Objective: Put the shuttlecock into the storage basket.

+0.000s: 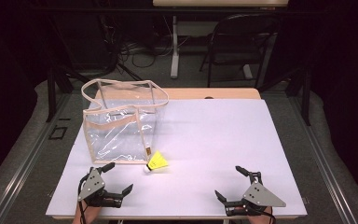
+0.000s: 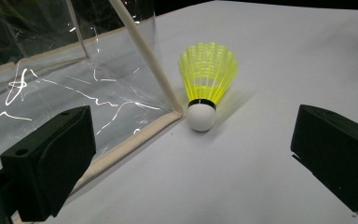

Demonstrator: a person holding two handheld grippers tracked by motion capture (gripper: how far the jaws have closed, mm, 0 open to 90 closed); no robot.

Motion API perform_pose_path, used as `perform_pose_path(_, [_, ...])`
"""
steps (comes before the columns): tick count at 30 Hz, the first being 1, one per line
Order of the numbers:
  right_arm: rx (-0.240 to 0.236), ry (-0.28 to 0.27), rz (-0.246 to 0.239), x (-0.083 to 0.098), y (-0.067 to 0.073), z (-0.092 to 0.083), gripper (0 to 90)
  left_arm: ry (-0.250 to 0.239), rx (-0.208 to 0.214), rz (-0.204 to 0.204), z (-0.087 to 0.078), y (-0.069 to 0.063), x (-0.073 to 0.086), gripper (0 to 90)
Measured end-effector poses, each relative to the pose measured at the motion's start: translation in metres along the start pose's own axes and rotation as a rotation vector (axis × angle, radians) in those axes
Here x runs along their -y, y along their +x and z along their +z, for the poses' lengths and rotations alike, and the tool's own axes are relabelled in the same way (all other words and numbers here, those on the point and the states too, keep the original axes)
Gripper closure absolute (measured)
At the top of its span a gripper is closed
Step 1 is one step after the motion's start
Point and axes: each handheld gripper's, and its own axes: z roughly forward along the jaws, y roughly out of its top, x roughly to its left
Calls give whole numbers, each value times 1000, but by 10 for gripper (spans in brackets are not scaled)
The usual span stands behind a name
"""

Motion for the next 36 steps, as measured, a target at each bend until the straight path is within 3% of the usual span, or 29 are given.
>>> perform_pose_path(7, [-7, 12, 1, 1, 0, 2, 0, 53, -3, -2, 6, 0, -5, 1])
perform_pose_path(29, [-10, 17, 6, 2, 0, 2, 0, 175, -36, 74, 31, -18, -26, 0])
perform_pose_path(36, [-12, 18, 9, 1, -1, 3, 0, 199, -39, 75, 38, -23, -29, 0])
